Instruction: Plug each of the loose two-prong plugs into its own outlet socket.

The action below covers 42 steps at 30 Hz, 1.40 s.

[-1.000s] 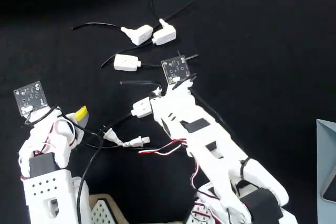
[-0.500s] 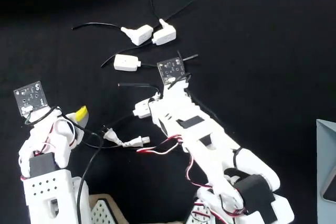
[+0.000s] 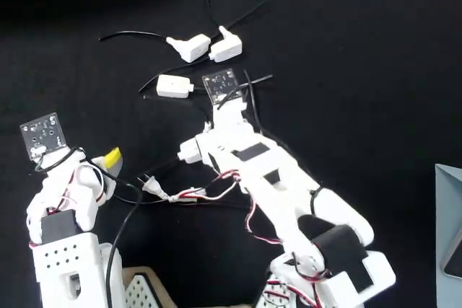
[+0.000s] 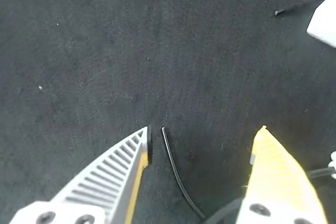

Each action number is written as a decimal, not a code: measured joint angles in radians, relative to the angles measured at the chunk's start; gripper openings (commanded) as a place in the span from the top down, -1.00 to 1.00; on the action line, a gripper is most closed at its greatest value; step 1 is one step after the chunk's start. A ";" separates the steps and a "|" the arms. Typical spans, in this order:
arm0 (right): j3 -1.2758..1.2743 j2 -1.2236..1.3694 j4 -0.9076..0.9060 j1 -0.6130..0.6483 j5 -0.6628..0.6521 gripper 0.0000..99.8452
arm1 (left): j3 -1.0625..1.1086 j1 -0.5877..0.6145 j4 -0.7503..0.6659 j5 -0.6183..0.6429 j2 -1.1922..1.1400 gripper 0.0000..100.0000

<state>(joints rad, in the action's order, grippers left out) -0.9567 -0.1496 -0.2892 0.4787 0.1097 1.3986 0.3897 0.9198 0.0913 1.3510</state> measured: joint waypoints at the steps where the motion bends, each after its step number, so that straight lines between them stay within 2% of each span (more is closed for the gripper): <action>1: 0.000 -0.012 -0.003 -0.011 0.000 0.98 | 0.000 0.000 0.000 0.000 0.000 0.38; 9: 0.000 -0.196 -0.005 -0.170 0.000 0.98 | 0.000 0.000 0.000 0.000 0.000 0.38; 14: 0.084 -0.199 0.063 -0.284 0.000 0.98 | 0.000 0.000 0.000 0.000 0.000 0.38; 19: 0.215 -0.064 0.121 -0.359 0.000 0.98 | 0.000 0.000 0.000 0.000 0.000 0.38; 26: 0.489 0.236 0.126 -0.385 0.000 0.97 | 0.000 0.000 0.000 0.000 0.000 0.38; 29: 0.603 0.336 0.121 -0.402 0.000 0.86 | 0.000 0.000 0.000 0.000 0.000 0.38; 32: 0.686 0.379 0.051 -0.407 0.000 0.68 | 0.000 0.000 0.000 0.000 0.000 0.38; 37: 0.743 0.362 -0.144 -0.405 0.000 0.67 | 0.000 0.000 0.000 0.000 0.000 0.38; 42: 0.743 0.206 -0.368 -0.376 0.000 0.67 | 0.000 0.000 0.000 0.000 0.000 0.38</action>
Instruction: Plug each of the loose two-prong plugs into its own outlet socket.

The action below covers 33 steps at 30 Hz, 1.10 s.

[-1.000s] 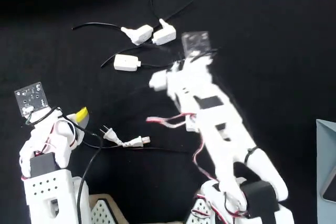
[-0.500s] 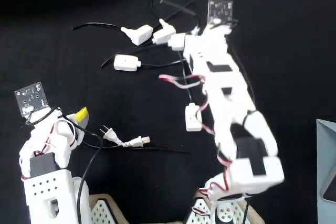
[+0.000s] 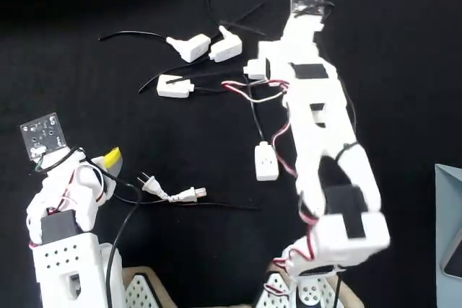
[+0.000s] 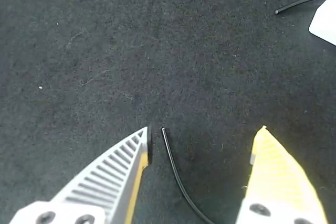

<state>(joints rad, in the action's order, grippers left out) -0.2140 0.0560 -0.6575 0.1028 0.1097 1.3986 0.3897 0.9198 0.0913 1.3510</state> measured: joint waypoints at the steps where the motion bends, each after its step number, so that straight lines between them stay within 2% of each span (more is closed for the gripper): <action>1: -0.005 -0.041 -0.052 0.017 -0.008 0.67 | 0.003 0.000 -0.002 0.000 0.000 0.38; 7: -0.150 -0.278 -0.354 0.201 -0.219 0.67 | 0.011 0.000 -0.002 -0.006 0.000 0.38; 11: -0.255 -0.344 -0.448 0.359 -0.356 0.67 | 0.011 0.000 -0.002 -0.008 0.000 0.38; 16: -0.305 -0.333 -0.471 0.514 -0.454 0.67 | 0.011 0.000 -0.002 -0.008 0.000 0.38; 22: -0.307 -0.239 -0.471 0.638 -0.528 0.67 | 0.011 0.017 -0.002 -0.008 0.000 0.38; 28: -0.305 -0.098 -0.470 0.674 -0.586 0.67 | 0.011 0.109 -0.041 -0.009 0.000 0.38; 33: -0.278 -0.034 -0.470 0.700 -0.618 0.67 | 0.011 0.126 -0.048 -0.009 0.000 0.38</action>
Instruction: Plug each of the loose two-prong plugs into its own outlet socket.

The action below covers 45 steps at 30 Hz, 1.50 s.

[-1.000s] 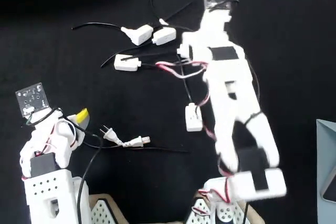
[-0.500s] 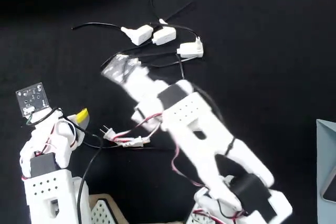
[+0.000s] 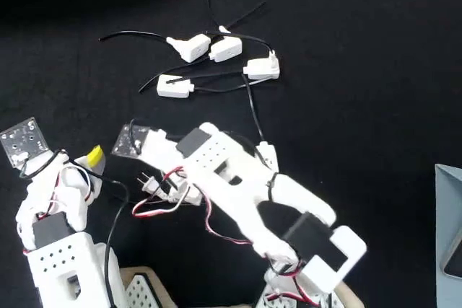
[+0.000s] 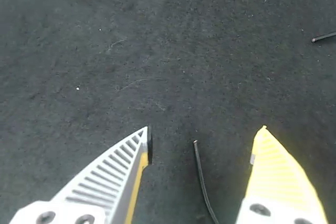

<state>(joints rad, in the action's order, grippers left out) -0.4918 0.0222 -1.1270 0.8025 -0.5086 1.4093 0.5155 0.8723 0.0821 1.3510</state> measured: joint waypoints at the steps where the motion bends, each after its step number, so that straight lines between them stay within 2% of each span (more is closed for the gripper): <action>1: 0.000 0.000 0.000 0.011 -0.003 0.67 | 0.000 0.000 0.000 0.000 0.000 0.38; 8: 0.008 0.008 0.000 0.068 -0.005 0.67 | 0.000 0.000 0.000 0.000 0.000 0.38; 15: 0.009 0.071 0.000 0.071 -0.005 0.69 | 0.000 0.000 0.000 0.000 0.000 0.38; 20: 0.014 0.123 0.002 0.071 -0.005 0.89 | 0.000 0.000 0.000 0.000 0.000 0.38; 22: 0.031 0.126 0.002 0.071 -0.005 0.91 | 0.000 0.000 0.000 0.000 0.000 0.38; 26: 0.031 0.126 0.002 0.071 -0.008 0.90 | 0.000 0.000 0.000 0.000 0.000 0.38; 31: 0.068 0.126 0.000 0.071 0.008 0.67 | 0.000 0.000 0.000 0.000 0.000 0.38; 45: 0.074 0.135 0.002 0.071 0.034 0.71 | 0.000 0.000 0.000 0.000 0.000 0.38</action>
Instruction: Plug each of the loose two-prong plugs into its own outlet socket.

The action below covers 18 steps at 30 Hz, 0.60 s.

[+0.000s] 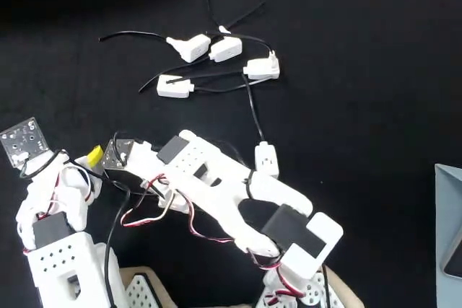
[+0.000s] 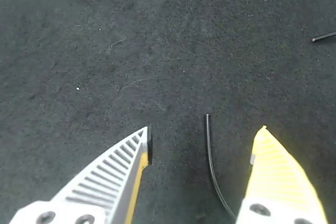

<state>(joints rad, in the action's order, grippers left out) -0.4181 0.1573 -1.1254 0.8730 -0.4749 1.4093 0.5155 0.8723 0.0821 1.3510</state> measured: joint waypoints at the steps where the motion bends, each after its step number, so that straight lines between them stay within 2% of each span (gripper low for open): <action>1: 0.000 0.000 0.000 0.000 0.000 0.71 | 0.000 0.000 0.000 0.000 0.000 0.38; 6: 0.000 0.000 0.040 0.000 0.000 0.89 | 0.000 0.000 0.000 0.000 0.000 0.38; 18: 0.000 0.000 0.025 0.000 -0.015 0.98 | 0.000 0.000 0.000 0.000 0.000 0.38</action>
<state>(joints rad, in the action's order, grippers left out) -0.4181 0.1573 -1.1009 0.8730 -0.4902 1.4093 0.5155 0.8723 0.0821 1.3510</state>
